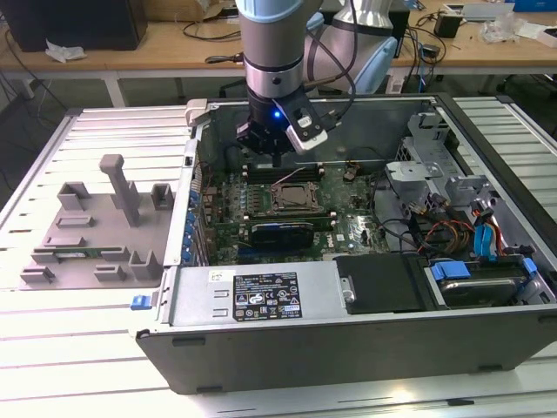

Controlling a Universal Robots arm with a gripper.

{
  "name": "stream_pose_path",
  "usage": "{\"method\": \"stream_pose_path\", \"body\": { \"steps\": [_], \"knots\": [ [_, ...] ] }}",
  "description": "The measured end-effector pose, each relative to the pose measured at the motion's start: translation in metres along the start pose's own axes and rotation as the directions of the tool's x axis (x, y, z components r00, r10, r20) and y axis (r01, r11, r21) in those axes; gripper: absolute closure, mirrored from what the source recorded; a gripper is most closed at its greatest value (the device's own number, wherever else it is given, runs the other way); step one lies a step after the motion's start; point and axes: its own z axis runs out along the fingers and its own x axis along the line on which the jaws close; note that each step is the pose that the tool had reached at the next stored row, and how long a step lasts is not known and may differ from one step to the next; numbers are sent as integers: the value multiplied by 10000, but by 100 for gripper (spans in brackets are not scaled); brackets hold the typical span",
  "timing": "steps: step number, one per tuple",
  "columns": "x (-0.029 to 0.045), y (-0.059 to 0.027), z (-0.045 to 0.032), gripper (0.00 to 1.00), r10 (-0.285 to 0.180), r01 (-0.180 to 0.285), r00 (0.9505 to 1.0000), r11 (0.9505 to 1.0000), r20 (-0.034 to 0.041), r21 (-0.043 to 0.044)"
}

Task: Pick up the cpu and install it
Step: 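Install the first cpu locking lever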

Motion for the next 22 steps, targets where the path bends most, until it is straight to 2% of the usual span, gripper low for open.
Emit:
{"method": "stream_pose_path", "body": {
  "steps": [1, 5, 9, 11, 15, 17, 19, 20, 22],
  "knots": [
    [0, -3, 14, 89, -27, 27, 9999, 10000, 110, 5],
    [-18, -13, 49, 89, 63, -64, 9999, 10000, 150, 20],
    [-22, -25, 101, 89, 792, -794, 9963, 9968, 324, 54],
    [-45, -32, 127, 89, 921, -923, 9951, 9957, 355, 58],
    [-136, -44, 174, 89, 944, -946, 9949, 9955, 360, 58],
    [-141, -40, 207, 89, 938, -941, 9948, 9955, 391, 56],
    [-141, -37, 217, 89, 919, -922, 9947, 9957, 464, 54],
    [-140, -32, 224, 89, 897, -901, 9944, 9959, 555, 45],
    [-140, -24, 232, 89, 870, -874, 9939, 9962, 677, 36]
  ]
}}
